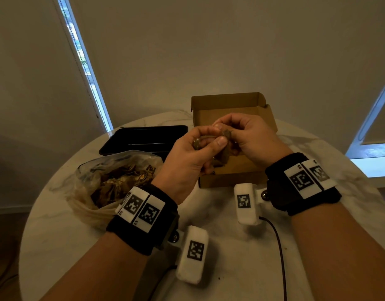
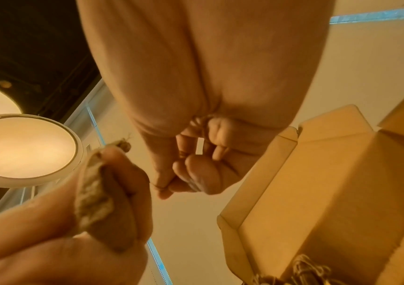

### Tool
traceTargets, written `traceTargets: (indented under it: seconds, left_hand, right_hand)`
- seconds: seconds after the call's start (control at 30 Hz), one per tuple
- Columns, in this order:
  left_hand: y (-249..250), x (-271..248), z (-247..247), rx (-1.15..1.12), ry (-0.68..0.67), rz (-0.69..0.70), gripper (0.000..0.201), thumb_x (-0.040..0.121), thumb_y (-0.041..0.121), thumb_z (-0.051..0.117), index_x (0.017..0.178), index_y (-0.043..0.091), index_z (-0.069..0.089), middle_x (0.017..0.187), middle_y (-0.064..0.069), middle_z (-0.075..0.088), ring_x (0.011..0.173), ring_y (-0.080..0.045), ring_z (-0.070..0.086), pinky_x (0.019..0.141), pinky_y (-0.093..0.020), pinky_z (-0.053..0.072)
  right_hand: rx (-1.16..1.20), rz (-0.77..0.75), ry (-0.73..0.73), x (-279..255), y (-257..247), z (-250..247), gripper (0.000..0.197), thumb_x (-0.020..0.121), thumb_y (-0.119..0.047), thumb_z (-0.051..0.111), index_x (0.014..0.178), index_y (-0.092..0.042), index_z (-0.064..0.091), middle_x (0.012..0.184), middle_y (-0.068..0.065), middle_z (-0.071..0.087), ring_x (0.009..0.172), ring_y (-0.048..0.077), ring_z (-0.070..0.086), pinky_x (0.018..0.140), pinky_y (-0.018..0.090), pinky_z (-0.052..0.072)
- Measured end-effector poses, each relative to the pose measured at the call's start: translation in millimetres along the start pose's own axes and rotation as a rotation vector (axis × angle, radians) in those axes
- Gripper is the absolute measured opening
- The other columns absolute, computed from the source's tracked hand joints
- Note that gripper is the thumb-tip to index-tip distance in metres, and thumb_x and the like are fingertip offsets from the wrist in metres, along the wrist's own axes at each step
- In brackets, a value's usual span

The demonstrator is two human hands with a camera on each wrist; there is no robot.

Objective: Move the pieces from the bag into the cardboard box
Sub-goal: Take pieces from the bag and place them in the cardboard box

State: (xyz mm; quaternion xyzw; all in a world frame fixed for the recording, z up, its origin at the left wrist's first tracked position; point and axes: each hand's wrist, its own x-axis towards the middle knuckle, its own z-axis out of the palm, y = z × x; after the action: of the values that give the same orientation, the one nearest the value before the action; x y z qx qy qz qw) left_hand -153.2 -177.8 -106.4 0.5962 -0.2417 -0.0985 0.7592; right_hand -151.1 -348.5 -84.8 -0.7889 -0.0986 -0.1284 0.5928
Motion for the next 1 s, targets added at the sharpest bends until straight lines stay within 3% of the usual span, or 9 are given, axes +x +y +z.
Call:
traceTargets:
  seconds: [0.1,0.2,0.37,0.47,0.53,0.7,0.83,1.0]
  left_hand:
    - [-0.7,1.4,0.5,-0.006,0.048,0.027,0.029,0.092,0.014,0.068,0.12,0.007,0.066,0.084,-0.01,0.073,0.062,-0.021,0.055,0.065,-0.039,0.055]
    - [-1.8,2.8,-3.2,0.001,0.158,0.061,0.015,0.098,0.011,0.063,0.111,0.012,0.069,0.079,0.003,0.071,0.056,-0.005,0.052,0.052,-0.02,0.044]
    - [-5.2,6.2,-8.7,-0.046,0.347,0.077,0.015,0.101,0.012,0.059,0.115,0.009,0.064,0.074,0.006,0.063,0.055,-0.002,0.05,0.053,-0.021,0.043]
    - [-7.5,7.9,-8.2,-0.05,0.428,0.069,0.015,0.102,0.013,0.058,0.115,0.008,0.063,0.084,-0.003,0.063,0.053,-0.003,0.051,0.051,-0.02,0.045]
    - [-9.0,9.5,-8.9,-0.046,0.461,0.051,0.012,0.102,0.014,0.058,0.113,0.01,0.062,0.085,-0.002,0.062,0.054,-0.001,0.053,0.052,-0.02,0.046]
    - [-9.2,8.5,-11.0,-0.058,0.474,0.024,0.015,0.1,0.017,0.062,0.115,0.012,0.062,0.091,-0.002,0.066,0.056,0.001,0.058,0.052,-0.021,0.046]
    - [-10.6,8.3,-11.7,-0.026,0.473,-0.026,0.014,0.094,0.017,0.071,0.107,0.014,0.066,0.094,-0.004,0.069,0.065,-0.004,0.062,0.054,-0.022,0.047]
    - [-7.6,2.0,-6.9,0.108,0.236,-0.077,0.016,0.094,0.022,0.07,0.108,0.014,0.071,0.089,0.002,0.073,0.072,-0.003,0.064,0.067,-0.026,0.05]
  right_hand:
    - [-0.047,0.009,0.018,0.6,1.7,-0.2,0.01,0.098,-0.021,0.065,0.096,-0.016,0.073,0.072,-0.001,0.065,0.055,0.008,0.054,0.05,0.025,0.046]
    - [-0.055,0.028,0.021,0.2,2.5,1.4,0.009,0.097,-0.022,0.066,0.095,-0.017,0.073,0.074,0.001,0.064,0.058,0.015,0.052,0.05,0.026,0.046]
    - [-0.044,0.037,0.016,-1.0,0.8,3.7,0.01,0.096,-0.02,0.067,0.098,-0.014,0.075,0.084,0.005,0.066,0.057,0.012,0.051,0.052,0.024,0.049]
    - [-0.041,0.03,0.018,-0.8,-0.2,3.3,0.009,0.097,-0.02,0.067,0.1,-0.017,0.075,0.088,0.007,0.068,0.062,0.016,0.053,0.058,0.029,0.052]
    - [-0.045,0.016,0.033,-0.7,-1.2,2.7,0.008,0.097,-0.02,0.066,0.099,-0.021,0.074,0.09,0.009,0.069,0.065,0.018,0.057,0.062,0.032,0.055]
    - [0.013,-0.072,0.064,-1.2,-5.4,2.7,0.009,0.097,-0.015,0.066,0.105,-0.016,0.07,0.089,0.002,0.071,0.064,0.008,0.058,0.057,0.023,0.055]
    - [0.04,-0.152,0.068,-2.8,-12.1,3.4,0.013,0.095,-0.016,0.069,0.108,-0.014,0.069,0.088,-0.001,0.075,0.063,0.004,0.058,0.057,0.022,0.052]
    - [0.059,-0.177,0.046,-3.4,-13.8,2.2,0.014,0.095,-0.012,0.068,0.109,-0.009,0.069,0.087,-0.003,0.074,0.063,-0.002,0.061,0.058,0.016,0.048]
